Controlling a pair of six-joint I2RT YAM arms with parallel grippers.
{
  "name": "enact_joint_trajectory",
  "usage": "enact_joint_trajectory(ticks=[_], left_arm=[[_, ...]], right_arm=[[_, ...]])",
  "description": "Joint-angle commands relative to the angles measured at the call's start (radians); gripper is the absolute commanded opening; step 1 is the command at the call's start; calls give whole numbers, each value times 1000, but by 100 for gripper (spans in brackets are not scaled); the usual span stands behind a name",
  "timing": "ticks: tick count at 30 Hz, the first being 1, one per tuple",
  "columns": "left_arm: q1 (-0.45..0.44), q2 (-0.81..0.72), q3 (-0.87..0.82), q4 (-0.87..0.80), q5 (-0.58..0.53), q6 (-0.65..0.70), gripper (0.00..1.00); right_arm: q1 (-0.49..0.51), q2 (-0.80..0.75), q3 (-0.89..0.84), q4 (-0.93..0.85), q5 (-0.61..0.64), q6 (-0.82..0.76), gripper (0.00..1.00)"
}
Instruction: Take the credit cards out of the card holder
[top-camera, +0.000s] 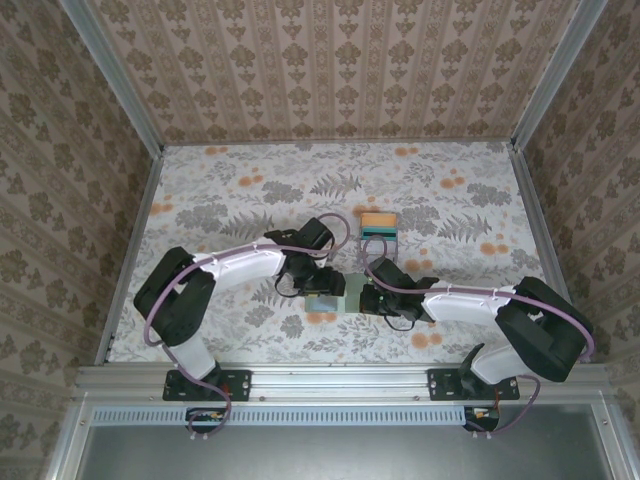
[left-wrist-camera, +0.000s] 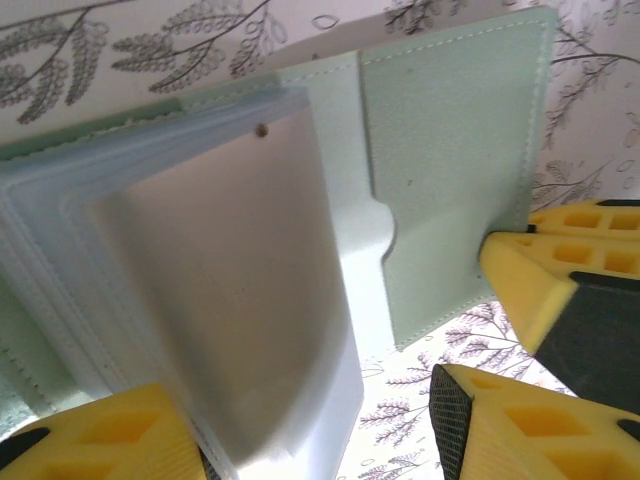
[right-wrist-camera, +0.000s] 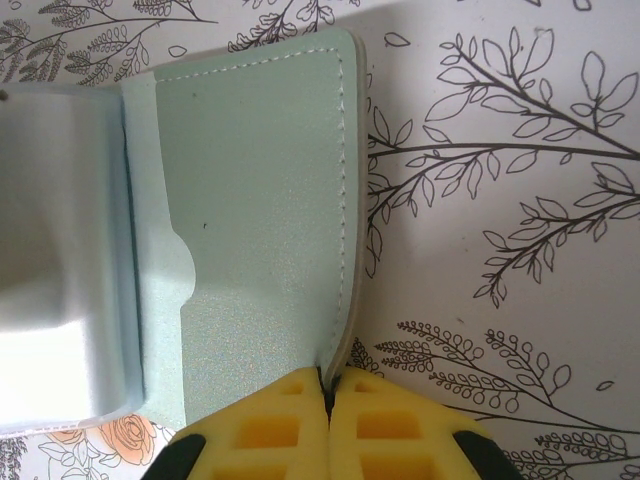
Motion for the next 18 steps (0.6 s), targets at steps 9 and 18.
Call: enact_joint_trajectory(ticks=[9,18], left_arm=[[-41,45,109,54,152,84,58],[-67,140,183,60,220,121,58]], right_arm=[[-27,-176,-56,-66,83,19,18],[-70,-309,-84,-118,81,20,29]])
